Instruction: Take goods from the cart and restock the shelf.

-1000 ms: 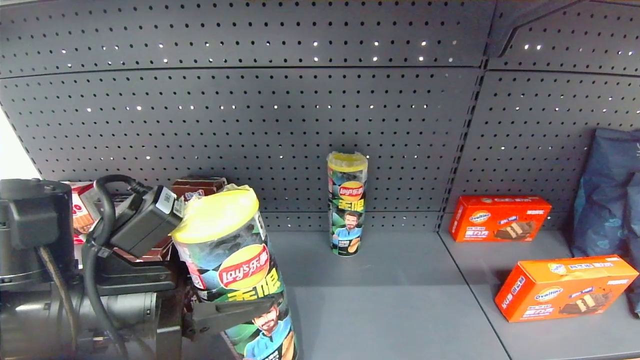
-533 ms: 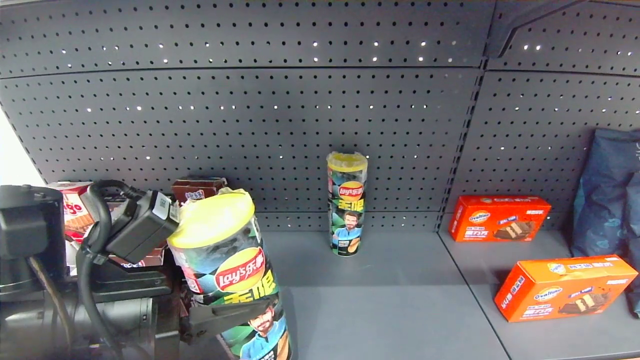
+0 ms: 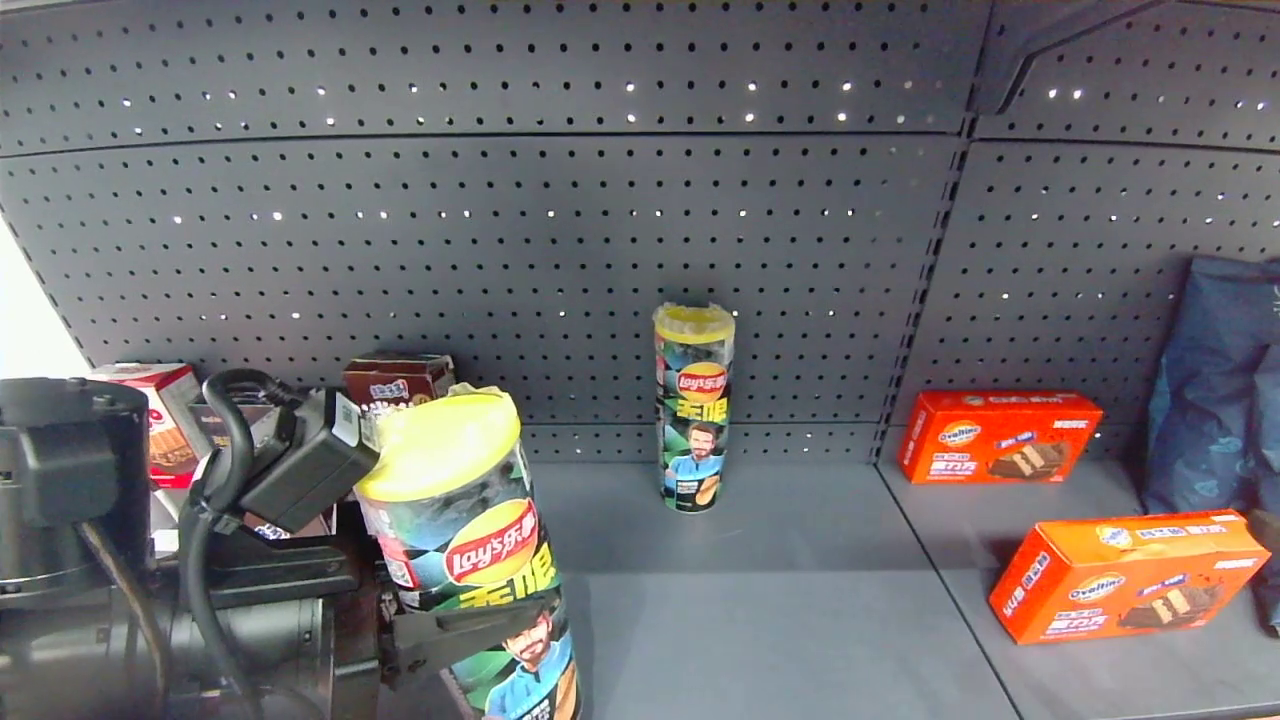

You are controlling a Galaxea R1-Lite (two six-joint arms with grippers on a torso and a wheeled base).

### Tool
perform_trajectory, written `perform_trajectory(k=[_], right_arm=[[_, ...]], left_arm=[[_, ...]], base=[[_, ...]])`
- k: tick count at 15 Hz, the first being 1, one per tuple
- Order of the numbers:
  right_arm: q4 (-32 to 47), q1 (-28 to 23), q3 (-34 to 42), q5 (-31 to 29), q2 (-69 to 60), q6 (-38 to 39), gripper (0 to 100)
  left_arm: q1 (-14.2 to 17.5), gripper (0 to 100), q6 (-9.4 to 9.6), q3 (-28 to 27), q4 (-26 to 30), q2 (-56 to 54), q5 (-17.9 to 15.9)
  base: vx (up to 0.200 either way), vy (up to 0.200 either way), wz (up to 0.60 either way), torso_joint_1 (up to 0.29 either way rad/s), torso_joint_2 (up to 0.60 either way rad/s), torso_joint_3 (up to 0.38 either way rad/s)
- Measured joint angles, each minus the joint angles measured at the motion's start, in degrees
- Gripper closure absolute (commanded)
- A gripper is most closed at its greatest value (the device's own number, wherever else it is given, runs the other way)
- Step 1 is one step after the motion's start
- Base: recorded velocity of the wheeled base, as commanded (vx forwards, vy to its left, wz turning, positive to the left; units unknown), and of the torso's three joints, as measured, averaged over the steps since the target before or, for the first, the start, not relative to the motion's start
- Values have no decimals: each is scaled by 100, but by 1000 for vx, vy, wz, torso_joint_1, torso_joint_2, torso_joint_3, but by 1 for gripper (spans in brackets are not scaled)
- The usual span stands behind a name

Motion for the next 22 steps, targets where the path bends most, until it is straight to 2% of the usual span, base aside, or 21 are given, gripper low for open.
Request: perform_trajectory(k=[3,6,11,17,22], right_arm=[[-258,567,-584,299,1106,29,0],[-597,796,-1067,523,2310,27,0],[-2519,763,-1552,1798,4214,0,0],[-3217,780,-2338,2609,5716,-17,0],[-3639,909,-2511,2860,6310,-22,0]], left_arm=[[13,100,0,-13,6,23,0],[29,100,-7,-105,11,50,-7],[55,100,-16,-358,22,196,-10],[38,100,-16,-722,9,436,-11],[44,100,-18,-735,-5,513,-11]], base=[[0,0,0,0,0,0],[0,0,0,0,0,0],[0,0,0,0,0,0],[0,0,0,0,0,0],[0,0,0,0,0,0]])
